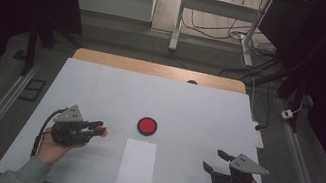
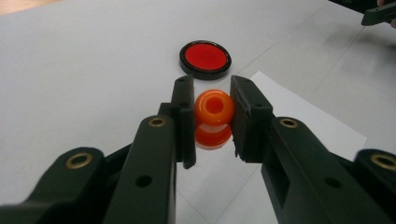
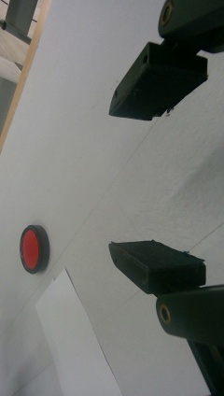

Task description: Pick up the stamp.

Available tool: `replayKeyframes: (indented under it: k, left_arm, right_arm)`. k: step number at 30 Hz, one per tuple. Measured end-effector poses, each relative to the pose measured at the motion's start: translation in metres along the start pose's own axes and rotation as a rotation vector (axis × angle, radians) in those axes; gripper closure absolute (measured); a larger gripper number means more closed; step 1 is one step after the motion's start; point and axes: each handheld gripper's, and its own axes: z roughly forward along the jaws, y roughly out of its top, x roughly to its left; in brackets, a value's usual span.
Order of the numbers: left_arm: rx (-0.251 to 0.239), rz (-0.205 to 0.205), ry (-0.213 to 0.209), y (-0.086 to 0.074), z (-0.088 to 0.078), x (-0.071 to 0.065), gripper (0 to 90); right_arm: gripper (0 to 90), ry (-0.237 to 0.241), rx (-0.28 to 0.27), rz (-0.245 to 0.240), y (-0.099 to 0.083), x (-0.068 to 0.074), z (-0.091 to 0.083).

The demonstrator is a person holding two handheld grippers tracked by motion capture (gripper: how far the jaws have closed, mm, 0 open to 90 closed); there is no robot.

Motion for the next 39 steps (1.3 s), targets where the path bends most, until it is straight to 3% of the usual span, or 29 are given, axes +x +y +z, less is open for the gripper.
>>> replayKeyframes:
  k: [17, 24, 39]
  left_arm:
    - [-0.01, -0.005, -0.071, 0.021, 0.027, -0.007, 71.5]
    - [-0.012, 0.037, -0.104, 0.032, 0.035, -0.017, 71.5]
    - [0.001, 0.088, -0.147, 0.042, 0.045, -0.038, 71.5]
  right_arm:
    - [28.0, 0.002, -0.004, 0.01, 0.001, -0.001, 0.001]
    - [28.0, 0.004, -0.003, 0.001, 0.002, 0.0, 0.003]
    - [28.1, -0.001, 0.01, -0.016, 0.001, 0.004, 0.002]
